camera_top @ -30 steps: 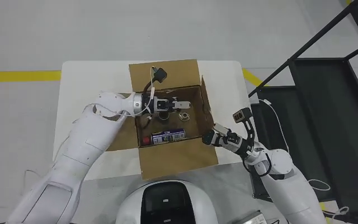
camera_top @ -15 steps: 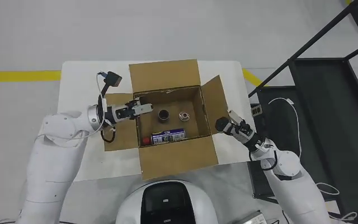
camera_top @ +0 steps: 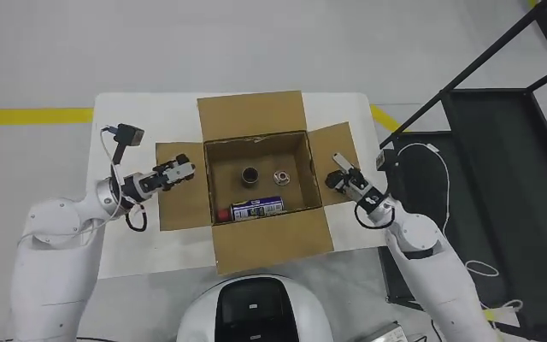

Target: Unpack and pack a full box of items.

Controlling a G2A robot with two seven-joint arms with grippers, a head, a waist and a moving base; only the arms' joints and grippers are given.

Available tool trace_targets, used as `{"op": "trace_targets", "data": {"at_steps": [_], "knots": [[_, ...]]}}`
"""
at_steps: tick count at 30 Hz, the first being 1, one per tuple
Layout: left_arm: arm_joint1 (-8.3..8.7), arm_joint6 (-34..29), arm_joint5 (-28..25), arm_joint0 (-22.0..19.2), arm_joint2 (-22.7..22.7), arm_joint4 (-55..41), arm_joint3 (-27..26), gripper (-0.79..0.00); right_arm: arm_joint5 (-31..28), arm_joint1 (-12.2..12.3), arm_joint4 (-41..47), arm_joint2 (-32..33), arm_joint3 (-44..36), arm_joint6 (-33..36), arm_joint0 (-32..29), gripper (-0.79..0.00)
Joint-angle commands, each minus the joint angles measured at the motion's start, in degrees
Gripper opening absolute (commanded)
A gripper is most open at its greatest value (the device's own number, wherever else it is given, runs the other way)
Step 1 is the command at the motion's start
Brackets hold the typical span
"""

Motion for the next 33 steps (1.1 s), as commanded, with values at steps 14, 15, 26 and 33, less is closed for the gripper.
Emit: {"op": "trace_targets", "data": {"at_steps": [14, 15, 26, 33], "knots": [[1.18, 2.11, -1.84, 5.92, -5.61, -5.29, -0.04, 0.000, 1.37, -1.19, -6.53, -4.99, 6.52, -4.60, 4.90, 0.000], [1.24, 2.06, -1.90, 5.97, -5.66, -5.45, 0.06, 0.000, 1.46, -1.26, -6.48, -5.23, 6.76, -4.51, 5.11, 0.000], [1.69, 2.72, -2.71, 6.00, -5.77, -6.69, 0.48, 0.000, -0.18, -1.55, -6.05, -3.86, 7.62, -6.51, 5.34, 0.000], [1.96, 3.32, -3.00, 6.28, -5.70, -6.82, 0.63, 0.000, 2.72, -1.60, -9.26, -4.14, 8.51, -6.05, 6.28, 0.000]]}}
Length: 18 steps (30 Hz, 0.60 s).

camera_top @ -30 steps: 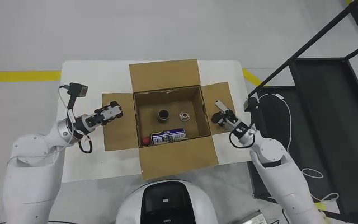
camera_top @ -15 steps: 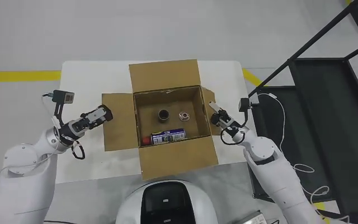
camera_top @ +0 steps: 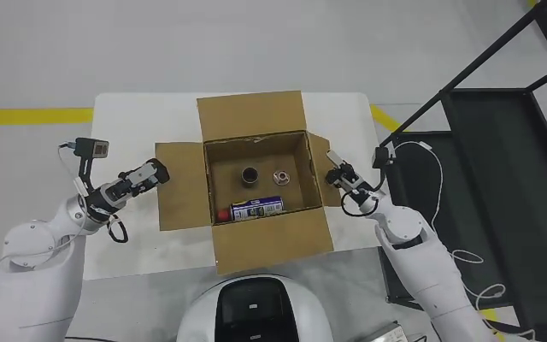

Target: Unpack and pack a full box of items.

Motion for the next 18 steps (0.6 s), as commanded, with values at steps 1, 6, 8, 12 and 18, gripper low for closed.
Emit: {"op": "trace_targets", "data": {"at_steps": [1, 6, 8, 12, 18], "knots": [[0.06, 0.19, -0.10, 0.10, 0.13, 0.03, -0.02, 0.000, 0.76, -0.07, -1.18, -0.56, 0.28, 0.29, 0.47, 0.000], [0.22, 0.77, -0.06, 0.35, 0.36, 0.20, -0.15, 0.000, 1.19, -0.34, -1.65, -2.19, 0.05, 2.32, 1.11, 0.000], [0.28, 0.93, -0.03, 0.32, 0.51, 0.21, -0.03, 0.000, 1.32, -0.45, -1.91, -2.86, -0.27, 2.93, 1.26, 0.000], [0.43, 0.99, 0.32, -0.11, 0.77, 0.34, 0.64, 0.000, 1.85, -0.62, -3.05, -4.05, -1.18, 3.71, 1.25, 0.000], [0.68, 0.91, 0.64, -0.71, 0.98, 0.61, 1.51, 0.000, 3.45, -0.60, -4.59, -4.64, -3.89, 4.99, 0.00, 0.000]]}}
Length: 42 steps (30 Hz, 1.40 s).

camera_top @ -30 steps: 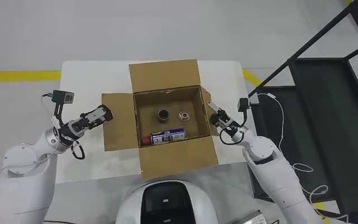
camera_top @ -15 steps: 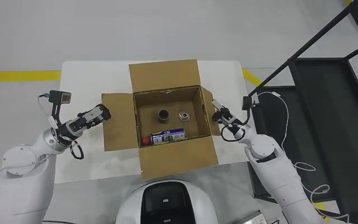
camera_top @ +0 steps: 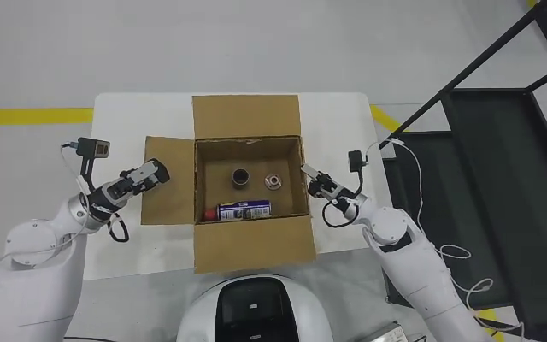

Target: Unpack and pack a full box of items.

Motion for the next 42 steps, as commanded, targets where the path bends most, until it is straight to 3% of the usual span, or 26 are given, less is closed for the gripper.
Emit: {"op": "trace_targets", "data": {"at_steps": [1, 9, 15, 19, 22, 26, 31, 42], "knots": [[0.08, -0.05, 0.16, -0.20, 0.06, 0.08, 0.43, 0.000, 0.59, 0.06, -0.30, 0.02, -0.83, 0.72, -0.47, 0.000], [0.30, 0.05, -1.53, -1.69, 0.16, -1.43, 2.82, 0.000, -0.58, 0.43, -1.83, 3.24, -5.70, -1.50, -2.73, 0.000], [0.91, -6.08, -3.04, -4.57, -0.30, -2.57, 6.54, 0.000, -1.21, 0.93, -7.11, 5.84, -13.45, -1.58, -3.55, 0.000], [1.76, -16.09, -3.67, -7.80, -0.82, -3.73, 9.88, 0.000, 2.22, 1.06, -15.03, 2.90, -17.41, 2.82, -1.13, 0.000], [2.34, -17.97, -2.51, -9.40, -0.49, -2.87, 10.02, 0.000, 8.98, 0.96, -29.03, -2.39, -19.20, 4.76, 1.80, 0.000], [3.28, -18.63, -1.85, -10.42, -0.30, -1.04, 9.85, 0.000, 15.04, 0.22, -35.72, -8.85, -18.35, 8.58, 6.21, 0.000], [3.95, -19.06, -1.42, -11.22, 0.06, -1.25, 10.43, 0.000, 17.94, -0.56, -37.32, -12.55, -16.61, 10.75, 9.76, 0.000], [3.95, -19.06, -1.42, -11.22, 0.06, -1.25, 10.43, 0.000, 17.94, -0.56, -37.32, -12.55, -16.61, 10.75, 9.76, 0.000]]}}
